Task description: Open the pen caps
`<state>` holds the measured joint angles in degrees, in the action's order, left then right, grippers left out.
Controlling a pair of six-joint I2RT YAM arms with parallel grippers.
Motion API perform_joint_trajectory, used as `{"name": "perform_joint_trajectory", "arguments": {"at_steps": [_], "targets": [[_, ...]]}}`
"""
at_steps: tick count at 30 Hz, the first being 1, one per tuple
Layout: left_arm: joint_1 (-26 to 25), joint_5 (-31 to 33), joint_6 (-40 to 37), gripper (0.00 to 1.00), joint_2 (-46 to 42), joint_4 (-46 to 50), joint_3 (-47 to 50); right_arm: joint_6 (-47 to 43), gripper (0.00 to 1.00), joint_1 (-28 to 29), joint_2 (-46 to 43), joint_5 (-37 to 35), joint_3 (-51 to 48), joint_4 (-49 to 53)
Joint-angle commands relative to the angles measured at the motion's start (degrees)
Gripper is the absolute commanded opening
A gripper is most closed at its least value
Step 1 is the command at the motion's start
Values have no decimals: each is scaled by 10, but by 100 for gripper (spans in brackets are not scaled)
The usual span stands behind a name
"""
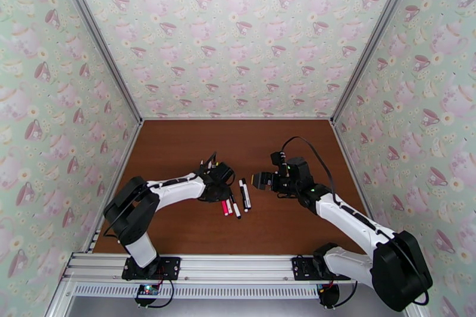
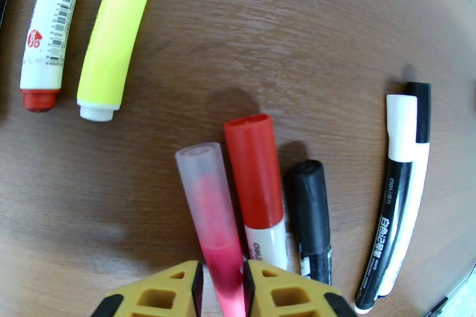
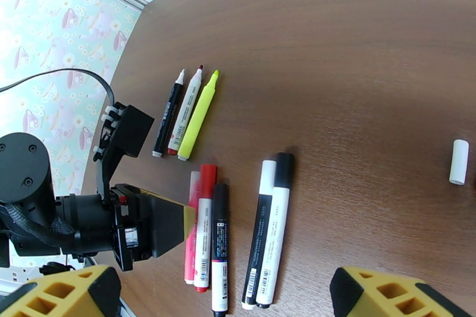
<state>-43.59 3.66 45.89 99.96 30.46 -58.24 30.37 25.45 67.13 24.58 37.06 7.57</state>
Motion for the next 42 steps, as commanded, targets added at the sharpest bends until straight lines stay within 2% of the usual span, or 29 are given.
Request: {"name": "perform_joint_trajectory", "arguments": {"at_steps": [1,11,15,19,29,33,38,42], "targets": [[-3,8,-16,26,21,21,3,9,100,3,-2,-14,-6,-5],[-3,7,-27,27,34,25,6,15,100,4,-5,-6,-9,-15],[-6,18,-23,21,35,17,26,6,100,4,-29,-7,-15,-5],[-15,24,-21,16,-2,7,39,-2,100,4,-47,-13,-21,8],[-51,21,-75,16,-128,-39,66,48,100,3,-109,-12,-53,-10],[-78,43,-101,16,-197,-52,82,92,93,5,-121,-2,-69,-47],[-90,16,-137,16,-280,-128,127,97,85,16,-114,-1,-62,-50],[-85,-14,-134,16,-302,-95,85,101,77,16,-103,9,-28,-25]]}}
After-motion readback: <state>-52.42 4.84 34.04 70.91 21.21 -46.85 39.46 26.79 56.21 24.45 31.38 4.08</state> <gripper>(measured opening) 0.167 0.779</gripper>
